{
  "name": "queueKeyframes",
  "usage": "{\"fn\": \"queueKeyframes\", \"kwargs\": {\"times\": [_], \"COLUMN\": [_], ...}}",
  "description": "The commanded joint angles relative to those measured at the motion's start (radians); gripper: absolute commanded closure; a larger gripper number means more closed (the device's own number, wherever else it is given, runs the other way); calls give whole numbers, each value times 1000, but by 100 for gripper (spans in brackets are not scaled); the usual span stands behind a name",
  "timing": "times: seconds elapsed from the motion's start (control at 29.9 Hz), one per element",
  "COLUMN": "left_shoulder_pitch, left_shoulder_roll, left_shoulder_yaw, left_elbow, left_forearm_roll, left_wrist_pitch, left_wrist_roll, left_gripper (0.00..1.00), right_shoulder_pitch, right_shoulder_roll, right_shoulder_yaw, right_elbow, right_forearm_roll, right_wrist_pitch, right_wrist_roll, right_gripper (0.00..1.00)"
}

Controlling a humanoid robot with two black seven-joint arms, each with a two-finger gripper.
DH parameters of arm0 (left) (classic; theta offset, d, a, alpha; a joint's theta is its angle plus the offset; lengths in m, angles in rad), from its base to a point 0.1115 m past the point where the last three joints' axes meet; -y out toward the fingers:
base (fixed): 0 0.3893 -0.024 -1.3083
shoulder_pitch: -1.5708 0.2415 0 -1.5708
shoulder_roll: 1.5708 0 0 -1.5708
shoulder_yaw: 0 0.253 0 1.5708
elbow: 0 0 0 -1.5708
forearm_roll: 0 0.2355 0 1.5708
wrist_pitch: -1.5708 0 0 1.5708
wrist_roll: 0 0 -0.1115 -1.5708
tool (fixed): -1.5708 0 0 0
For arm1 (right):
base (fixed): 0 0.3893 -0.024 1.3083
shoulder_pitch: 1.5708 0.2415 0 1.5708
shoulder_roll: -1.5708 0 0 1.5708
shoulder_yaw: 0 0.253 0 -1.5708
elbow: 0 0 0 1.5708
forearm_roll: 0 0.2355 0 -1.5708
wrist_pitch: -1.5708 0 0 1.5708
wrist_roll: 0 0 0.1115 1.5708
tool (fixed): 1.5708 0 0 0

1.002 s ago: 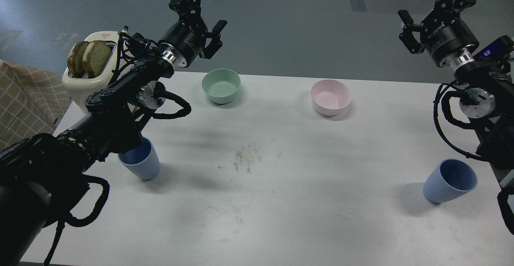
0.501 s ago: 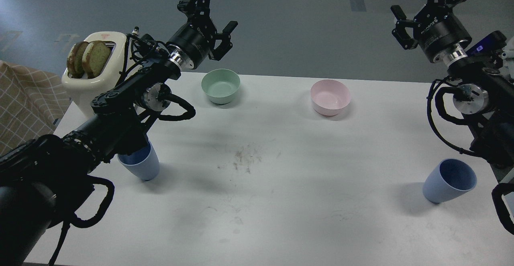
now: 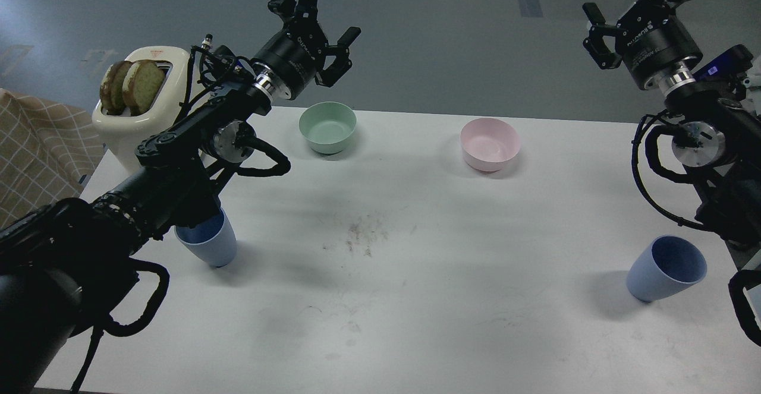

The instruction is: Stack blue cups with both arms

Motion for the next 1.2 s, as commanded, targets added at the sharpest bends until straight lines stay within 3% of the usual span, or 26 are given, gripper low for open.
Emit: {"fn": "queueKeyframes", "kwargs": {"times": [0.0,1.17], "left_shoulder_pitch": [-1,-1], "left_shoulder_roll": [2,-1], "left_shoulder_yaw": [-2,-63], "left_elbow": [-8,-44], "left_forearm_roll": [-4,-7], "left_wrist_pitch": [1,5], "left_wrist_roll": [1,1], "left_gripper": [2,2], "right_shoulder_pitch": [5,14], "right_shoulder_roll": [0,-25], "right_shoulder_yaw": [0,2], "right_elbow": [3,45], "right_forearm_roll": [2,8], "right_wrist_pitch": [0,0], "right_wrist_roll": [0,0], "right_gripper": [0,0]}}
